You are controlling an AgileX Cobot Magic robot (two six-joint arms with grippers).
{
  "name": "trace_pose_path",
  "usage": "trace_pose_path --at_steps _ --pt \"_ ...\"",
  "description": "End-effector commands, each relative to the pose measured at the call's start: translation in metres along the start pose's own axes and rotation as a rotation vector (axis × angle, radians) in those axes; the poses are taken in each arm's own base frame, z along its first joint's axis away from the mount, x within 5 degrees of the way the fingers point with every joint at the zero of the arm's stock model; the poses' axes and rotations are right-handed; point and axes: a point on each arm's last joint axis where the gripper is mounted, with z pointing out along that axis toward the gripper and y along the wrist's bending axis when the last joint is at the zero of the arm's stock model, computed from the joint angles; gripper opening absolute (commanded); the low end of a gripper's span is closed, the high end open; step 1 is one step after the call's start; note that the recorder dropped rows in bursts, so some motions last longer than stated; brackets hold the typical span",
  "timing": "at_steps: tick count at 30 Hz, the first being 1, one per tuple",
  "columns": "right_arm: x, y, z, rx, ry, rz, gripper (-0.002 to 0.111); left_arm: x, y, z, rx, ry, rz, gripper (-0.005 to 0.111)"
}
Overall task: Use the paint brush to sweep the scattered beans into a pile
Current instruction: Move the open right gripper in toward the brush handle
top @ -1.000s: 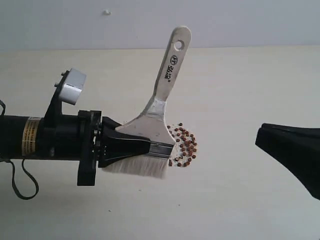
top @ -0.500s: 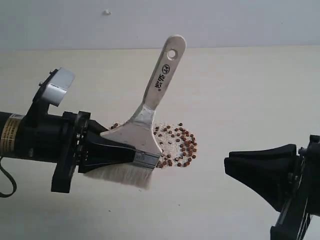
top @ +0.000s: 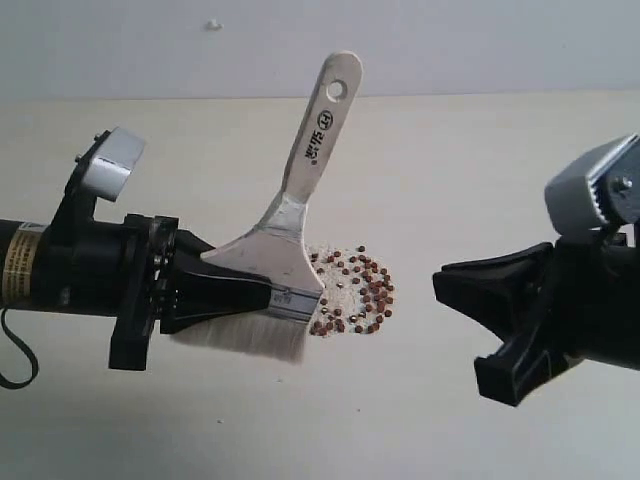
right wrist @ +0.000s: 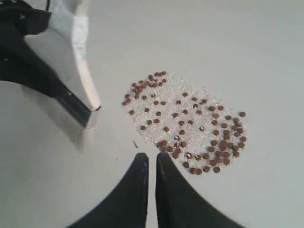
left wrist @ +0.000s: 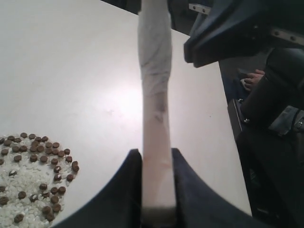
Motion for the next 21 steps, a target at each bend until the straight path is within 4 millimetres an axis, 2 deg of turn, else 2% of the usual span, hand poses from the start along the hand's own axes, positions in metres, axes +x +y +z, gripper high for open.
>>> trace_pose_path --at_steps 1,6,9,13,21 --pt "0.0 -0.008 0.015 0.021 0.065 0.027 0.005 -0.003 -0.002 -0.001 0.01 -0.018 0.002 0.0" --pt "0.003 -0.016 0.028 0.06 0.127 0.037 0.005 -0.003 -0.002 -0.002 0.01 -0.013 0.007 0.0" --pt "0.0 -0.019 0.032 0.082 0.135 0.038 0.006 -0.002 0.003 -0.011 -0.014 -0.012 0.004 0.0" --pt "-0.005 -0.022 0.034 0.105 0.132 0.034 0.012 0.002 0.01 -0.024 -0.046 -0.001 -0.016 0.0" --pt "-0.017 -0.022 0.035 0.099 0.095 0.04 0.024 0.019 0.002 -0.03 -0.061 0.008 -0.003 0.0"
